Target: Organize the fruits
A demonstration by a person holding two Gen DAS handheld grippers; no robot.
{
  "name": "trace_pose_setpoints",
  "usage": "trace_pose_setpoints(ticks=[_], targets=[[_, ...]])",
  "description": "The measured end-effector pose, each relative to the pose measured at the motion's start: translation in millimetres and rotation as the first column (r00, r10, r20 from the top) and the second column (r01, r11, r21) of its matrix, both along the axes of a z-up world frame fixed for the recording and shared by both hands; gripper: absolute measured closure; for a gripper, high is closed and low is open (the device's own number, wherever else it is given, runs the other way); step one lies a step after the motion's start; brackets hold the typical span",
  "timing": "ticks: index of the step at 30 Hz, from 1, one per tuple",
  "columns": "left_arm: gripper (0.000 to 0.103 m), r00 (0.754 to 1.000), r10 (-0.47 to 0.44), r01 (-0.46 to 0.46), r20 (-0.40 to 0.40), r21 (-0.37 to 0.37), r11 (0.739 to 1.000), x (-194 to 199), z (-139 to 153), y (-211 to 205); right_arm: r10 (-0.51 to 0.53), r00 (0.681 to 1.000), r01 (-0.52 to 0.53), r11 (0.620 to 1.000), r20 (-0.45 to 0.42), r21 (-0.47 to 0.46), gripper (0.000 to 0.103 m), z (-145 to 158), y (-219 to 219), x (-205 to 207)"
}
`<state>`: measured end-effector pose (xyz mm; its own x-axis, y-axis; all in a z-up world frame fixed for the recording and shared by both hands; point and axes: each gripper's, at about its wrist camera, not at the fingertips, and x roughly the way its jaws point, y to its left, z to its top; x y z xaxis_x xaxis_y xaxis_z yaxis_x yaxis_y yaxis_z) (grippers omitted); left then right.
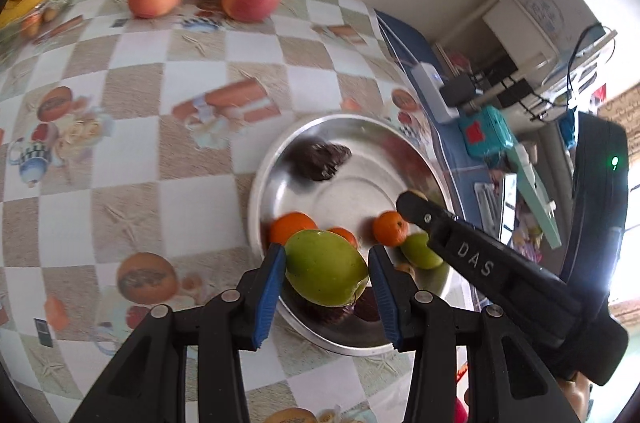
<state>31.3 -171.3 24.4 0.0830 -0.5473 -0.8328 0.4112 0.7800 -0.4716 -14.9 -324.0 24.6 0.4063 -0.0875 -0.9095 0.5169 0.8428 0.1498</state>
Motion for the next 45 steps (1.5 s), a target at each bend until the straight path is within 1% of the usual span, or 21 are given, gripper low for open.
trace_pose_setpoints(ticks=[5,10,12,13,15,16,17,19,22,23,24,28,31,32,33,35,37,39,40,41,45], targets=[[0.057,1.0,-0.004,0.004,0.012,0.008,1.0,-0.9,0.6,0.8,-0.022,1.0,0.022,1.0,0.0,0.007,0.08,0.1,-7.4,-5.1],[0.056,0.999,0.035,-0.035,0.002,0.02,0.999,5.5,-3.5,10.7,-0.01,1.0,0.01,1.0,-0.006,0.01,0.08,-0.8,-4.4,-3.1],[0.055,0.998,0.066,-0.066,0.013,0.053,0.996,9.8,-5.5,17.0,-0.002,1.0,0.002,1.0,-0.012,0.007,0.08,-1.4,-2.7,-2.2],[0.053,0.996,0.083,-0.084,0.026,0.082,0.993,11.9,-6.7,20.1,0.001,1.0,-0.001,1.0,-0.016,0.007,0.08,-2.2,-2.1,-1.7],[0.026,0.991,0.118,-0.125,0.058,0.145,0.982,15.6,-10.1,27.1,0.008,1.0,-0.008,1.0,-0.026,0.005,0.078,-3.7,-0.6,-0.6],[0.024,0.986,0.147,-0.158,0.074,0.186,0.97,18.6,-13.5,33.0,0.01,0.999,-0.01,1.0,-0.031,0.002,0.073,-4.4,0.2,-0.2],[0.023,0.983,0.166,-0.179,0.076,0.213,0.961,21.2,-17.3,37.7,0.013,0.999,-0.013,1.0,-0.039,-0.004,0.064,-5.3,1.5,0.4],[0.022,0.978,0.199,-0.208,0.062,0.246,0.947,26.6,-25.4,47.5,0.018,0.999,-0.019,1.0,-0.047,-0.014,0.052,-6.6,3.7,1.0],[0.011,0.97,0.23,-0.242,0.073,0.281,0.929,30.6,-32.4,58.3,0.031,0.998,-0.032,0.999,-0.055,-0.021,0.05,-7.4,7.0,2.6],[0.003,0.967,0.238,-0.254,0.089,0.301,0.919,31.9,-34.3,62.0,0.038,0.998,-0.039,0.999,-0.059,-0.026,0.048,-7.9,8.7,3.3],[0.0,0.965,0.242,-0.263,0.105,0.312,0.913,32.1,-35.3,64.6,0.041,0.997,-0.043,0.999,-0.061,-0.028,0.047,-8.1,9.7,3.8],[0.0,0.956,0.253,-0.291,0.152,0.345,0.893,33.4,-37.8,71.9,0.058,0.996,-0.061,0.997,-0.071,-0.04,0.036,-9.4,15.2,5.4],[0.0,0.945,0.262,-0.319,0.198,0.364,0.875,33.5,-40.7,80.0,0.071,0.995,-0.075,0.996,-0.075,-0.053,0.034,-9.7,19.9,6.0],[0.0,0.94,0.262,-0.33,0.22,0.377,0.866,33.4,-42.9,84.0,0.073,0.994,-0.078,0.995,-0.077,-0.058,0.031,-9.7,21.4,6.1],[0.0,0.937,0.262,-0.336,0.233,0.389,0.858,33.9,-44.6,86.1,0.076,0.994,-0.08,0.995,-0.078,-0.063,0.029,-10.0,23.0,6.0],[0.0,0.932,0.261,-0.346,0.252,0.399,0.849,32.5,-46.3,91.6,0.081,0.994,-0.085,0.995,-0.075,-0.06,0.017,-11.7,25.9,5.4],[0.0,0.931,0.261,-0.347,0.255,0.403,0.847,30.6,-47.7,96.6,0.086,0.994,-0.09,0.995,-0.071,-0.051,0.016,-14.7,28.9,5.3],[0.0,0.93,0.257,-0.348,0.264,0.4,0.848,26.8,-46.3,100.8,0.088,0.992,-0.092,0.995,-0.088,-0.047,0.014,-19.8,32.6,5.1],[0.0,0.928,0.256,-0.349,0.269,0.395,0.85,25.6,-45.5,100.8,0.087,0.992,-0.092,0.994,-0.093,-0.051,0.008,-20.8,34.4,4.8],[0.0,0.926,0.253,-0.349,0.279,0.386,0.854,22.5,-43.3,102.5,0.086,0.992,-0.092,0.994,-0.095,-0.057,0.006,-21.6,36.3,4.3],[0.0,0.923,0.225,-0.337,0.311,0.375,0.864,10.8,-33.5,104.0,0.092,0.993,-0.098,0.992,-0.072,-0.083,0.006,-18.9,45.4,0.6]])
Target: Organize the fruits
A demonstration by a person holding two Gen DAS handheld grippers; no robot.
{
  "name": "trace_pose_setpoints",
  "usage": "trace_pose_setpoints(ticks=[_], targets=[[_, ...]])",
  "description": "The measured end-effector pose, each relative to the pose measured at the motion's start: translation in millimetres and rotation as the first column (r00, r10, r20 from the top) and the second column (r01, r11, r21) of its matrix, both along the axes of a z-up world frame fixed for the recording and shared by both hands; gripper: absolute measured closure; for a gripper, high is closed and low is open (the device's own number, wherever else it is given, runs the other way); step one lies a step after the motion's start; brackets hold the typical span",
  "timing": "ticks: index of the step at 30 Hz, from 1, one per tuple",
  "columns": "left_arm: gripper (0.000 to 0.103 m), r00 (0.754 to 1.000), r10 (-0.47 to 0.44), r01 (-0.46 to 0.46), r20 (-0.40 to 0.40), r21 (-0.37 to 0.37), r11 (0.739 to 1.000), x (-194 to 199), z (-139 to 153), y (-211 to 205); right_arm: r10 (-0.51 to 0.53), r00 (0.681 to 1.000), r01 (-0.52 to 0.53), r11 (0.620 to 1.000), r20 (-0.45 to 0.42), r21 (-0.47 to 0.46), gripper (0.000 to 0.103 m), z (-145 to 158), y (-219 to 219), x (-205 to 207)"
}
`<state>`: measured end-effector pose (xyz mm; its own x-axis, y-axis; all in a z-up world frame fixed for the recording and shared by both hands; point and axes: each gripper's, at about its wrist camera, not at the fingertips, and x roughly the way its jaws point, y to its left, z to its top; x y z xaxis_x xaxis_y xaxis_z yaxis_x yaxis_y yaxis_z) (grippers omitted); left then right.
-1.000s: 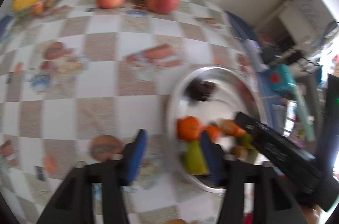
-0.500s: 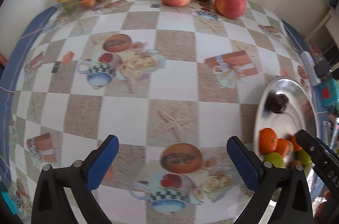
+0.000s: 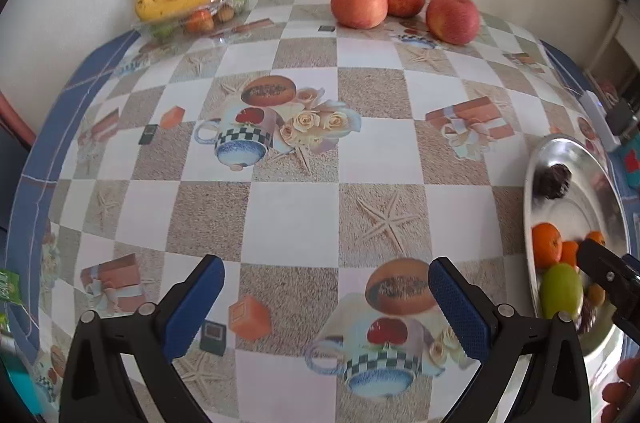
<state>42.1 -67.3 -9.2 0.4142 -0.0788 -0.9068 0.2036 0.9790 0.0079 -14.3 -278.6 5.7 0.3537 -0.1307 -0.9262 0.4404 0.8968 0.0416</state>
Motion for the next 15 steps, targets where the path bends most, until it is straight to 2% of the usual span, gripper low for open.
trace_pose_setpoints(ticks=[5,7,11,15], targets=[[0.0,0.998,-0.02,0.016,0.061,0.063,0.998,-17.0,17.8,5.5,0.02,0.999,-0.019,1.0,0.029,-0.011,0.006,4.2,12.6,-8.8],[0.0,0.998,-0.02,0.016,0.065,0.057,0.998,-23.4,23.5,11.5,0.031,0.999,-0.03,0.999,0.032,-0.025,0.006,6.2,18.5,-13.5],[0.0,0.996,0.002,-0.002,0.094,-0.005,1.0,-39.0,39.6,26.4,0.04,0.998,-0.038,0.999,0.04,-0.039,0.006,10.1,25.8,-26.2],[0.0,0.993,0.029,-0.032,0.111,0.025,0.999,-50.2,47.7,30.1,0.047,0.998,-0.045,0.998,0.05,-0.038,0.006,15.9,30.3,-40.5]])
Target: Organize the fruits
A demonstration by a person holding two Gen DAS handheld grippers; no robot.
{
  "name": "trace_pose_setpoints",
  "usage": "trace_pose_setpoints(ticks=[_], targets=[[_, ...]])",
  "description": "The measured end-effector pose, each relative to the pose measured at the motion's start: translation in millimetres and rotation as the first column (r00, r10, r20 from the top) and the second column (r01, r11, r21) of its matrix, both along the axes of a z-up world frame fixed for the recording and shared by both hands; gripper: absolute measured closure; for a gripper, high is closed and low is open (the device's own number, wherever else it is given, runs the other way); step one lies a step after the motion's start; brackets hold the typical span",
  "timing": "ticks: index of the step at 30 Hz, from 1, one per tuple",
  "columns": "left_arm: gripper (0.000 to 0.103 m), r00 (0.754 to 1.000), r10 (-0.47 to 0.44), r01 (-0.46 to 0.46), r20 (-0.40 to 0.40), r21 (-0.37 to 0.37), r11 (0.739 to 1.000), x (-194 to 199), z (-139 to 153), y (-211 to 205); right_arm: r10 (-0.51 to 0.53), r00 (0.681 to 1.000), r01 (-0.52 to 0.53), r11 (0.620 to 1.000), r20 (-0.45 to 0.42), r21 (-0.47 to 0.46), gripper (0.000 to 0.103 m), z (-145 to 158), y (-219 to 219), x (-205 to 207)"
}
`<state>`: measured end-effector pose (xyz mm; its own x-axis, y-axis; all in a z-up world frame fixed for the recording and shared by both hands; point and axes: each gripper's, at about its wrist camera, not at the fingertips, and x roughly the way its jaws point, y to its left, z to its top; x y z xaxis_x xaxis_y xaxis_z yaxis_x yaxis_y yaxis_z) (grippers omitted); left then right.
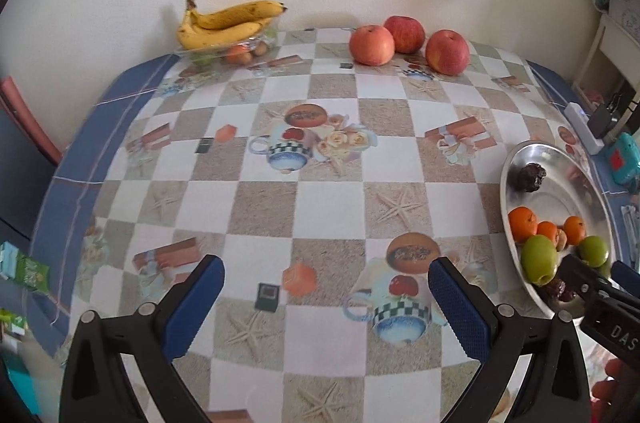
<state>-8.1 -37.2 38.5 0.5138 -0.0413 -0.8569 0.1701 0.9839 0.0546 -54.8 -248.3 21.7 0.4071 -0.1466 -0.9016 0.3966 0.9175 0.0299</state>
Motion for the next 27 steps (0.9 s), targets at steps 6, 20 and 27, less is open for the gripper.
trace_pose_setpoints(ticks=[6,20,27], targets=[[0.0,1.0,0.006,-0.005,-0.025,0.041,0.999,-4.6,-3.0,-0.8,-0.003,1.0,0.004,1.0,0.03,-0.007,0.006,10.5,3.6,-17.9],[0.0,0.988,0.028,-0.023,-0.154,0.032,0.999,0.2,-21.4,3.0,0.015,0.999,-0.015,1.0,0.03,-0.021,0.006,13.8,8.9,-16.6],[0.0,0.985,0.031,-0.026,-0.172,0.031,0.999,1.8,-24.4,5.9,0.035,0.999,-0.034,0.999,0.018,-0.037,0.006,13.8,14.4,-14.2]])
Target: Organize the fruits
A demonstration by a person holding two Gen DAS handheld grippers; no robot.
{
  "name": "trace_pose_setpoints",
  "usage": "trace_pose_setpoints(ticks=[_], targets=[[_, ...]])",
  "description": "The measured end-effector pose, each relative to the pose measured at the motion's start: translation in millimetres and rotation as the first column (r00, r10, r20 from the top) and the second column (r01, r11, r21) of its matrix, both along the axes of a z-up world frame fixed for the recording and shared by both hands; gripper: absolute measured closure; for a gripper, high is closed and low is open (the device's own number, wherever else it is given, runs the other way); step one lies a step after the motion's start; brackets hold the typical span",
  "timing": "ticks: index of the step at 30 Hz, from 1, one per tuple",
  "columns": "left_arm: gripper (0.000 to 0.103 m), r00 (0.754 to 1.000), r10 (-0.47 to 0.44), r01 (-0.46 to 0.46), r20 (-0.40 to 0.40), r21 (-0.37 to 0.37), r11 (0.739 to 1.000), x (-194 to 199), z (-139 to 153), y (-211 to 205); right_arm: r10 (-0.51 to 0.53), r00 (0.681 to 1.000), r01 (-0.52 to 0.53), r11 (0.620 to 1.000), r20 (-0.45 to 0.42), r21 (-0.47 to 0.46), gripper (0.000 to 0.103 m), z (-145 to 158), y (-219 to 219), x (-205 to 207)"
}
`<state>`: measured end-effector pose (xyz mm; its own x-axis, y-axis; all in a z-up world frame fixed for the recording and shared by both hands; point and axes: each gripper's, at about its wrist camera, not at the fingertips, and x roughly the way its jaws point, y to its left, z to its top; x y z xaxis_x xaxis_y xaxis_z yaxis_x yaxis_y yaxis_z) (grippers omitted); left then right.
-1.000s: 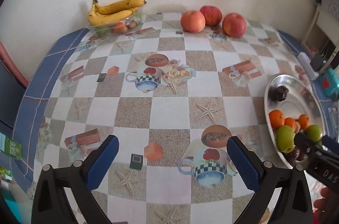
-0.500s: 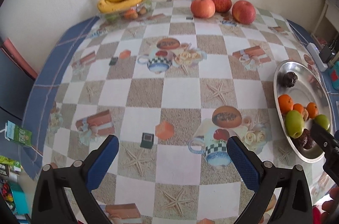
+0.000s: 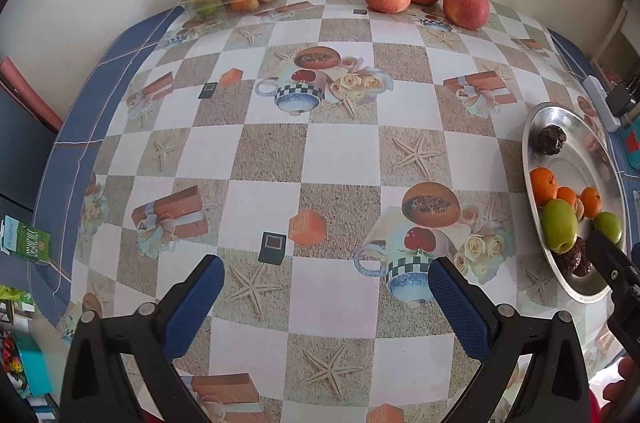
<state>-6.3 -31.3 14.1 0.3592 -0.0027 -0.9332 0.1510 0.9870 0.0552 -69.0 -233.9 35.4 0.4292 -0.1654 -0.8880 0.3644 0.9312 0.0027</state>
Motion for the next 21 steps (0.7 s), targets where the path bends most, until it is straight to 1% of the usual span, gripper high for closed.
trace_pose_setpoints(ticks=[21], targets=[[0.0,0.999,0.001,-0.001,-0.035,0.017,1.0,-0.1,-7.4,-0.4,0.005,1.0,-0.005,1.0,-0.018,-0.003,0.006,-2.9,0.7,0.7]])
